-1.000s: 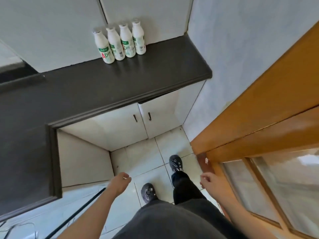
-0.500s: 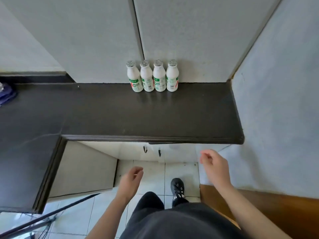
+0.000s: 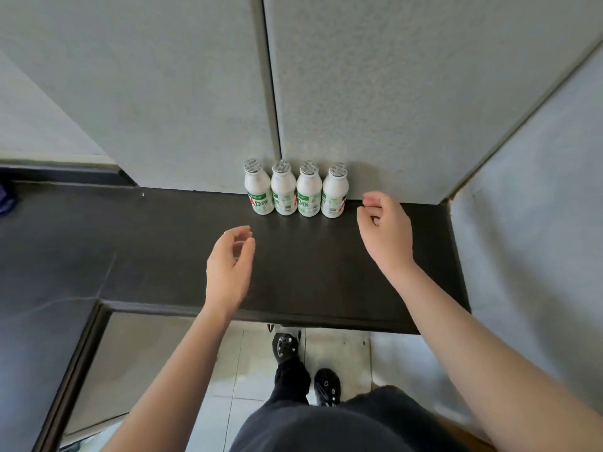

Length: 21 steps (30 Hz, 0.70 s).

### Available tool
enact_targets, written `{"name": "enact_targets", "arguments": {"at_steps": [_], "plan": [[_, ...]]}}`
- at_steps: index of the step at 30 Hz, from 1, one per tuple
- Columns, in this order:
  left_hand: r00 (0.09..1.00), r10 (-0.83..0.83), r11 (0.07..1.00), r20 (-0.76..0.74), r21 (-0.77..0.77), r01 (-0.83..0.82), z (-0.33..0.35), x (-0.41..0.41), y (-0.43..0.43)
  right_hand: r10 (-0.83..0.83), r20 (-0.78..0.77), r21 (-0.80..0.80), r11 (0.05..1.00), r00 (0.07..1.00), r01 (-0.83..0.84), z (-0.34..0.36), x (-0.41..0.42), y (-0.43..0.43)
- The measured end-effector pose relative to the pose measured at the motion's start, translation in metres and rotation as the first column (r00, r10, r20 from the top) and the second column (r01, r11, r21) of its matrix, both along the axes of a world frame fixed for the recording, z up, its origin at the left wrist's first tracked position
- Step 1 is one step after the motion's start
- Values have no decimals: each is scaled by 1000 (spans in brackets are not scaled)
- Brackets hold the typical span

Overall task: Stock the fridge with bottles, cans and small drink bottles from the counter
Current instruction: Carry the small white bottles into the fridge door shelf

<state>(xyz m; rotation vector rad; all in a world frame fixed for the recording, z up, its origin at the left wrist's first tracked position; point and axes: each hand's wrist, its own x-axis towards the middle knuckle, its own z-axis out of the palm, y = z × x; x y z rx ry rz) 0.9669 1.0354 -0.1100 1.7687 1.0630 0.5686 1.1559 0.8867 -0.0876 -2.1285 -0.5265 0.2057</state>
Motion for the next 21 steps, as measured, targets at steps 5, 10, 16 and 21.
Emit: {"name": "enact_targets", "arguments": {"at_steps": [5, 10, 16, 21], "plan": [[996, -93, 975, 19, 207, 87, 17, 60, 55, 36, 107, -121, 992, 994, -23, 6, 28, 38], [977, -209, 946, -39, 245, 212, 7, 91, 88, 38, 98, -176, 984, 994, -20, -3, 38, 65], [967, -245, 932, -66, 257, 253, -9, 96, 105, 42, 156, -168, 986, 987, -15, -14, 40, 77], [960, -276, 914, -56, 294, 280, -13, 94, 111, 35, 183, -190, 982, 983, 1, -24, 41, 76]]}}
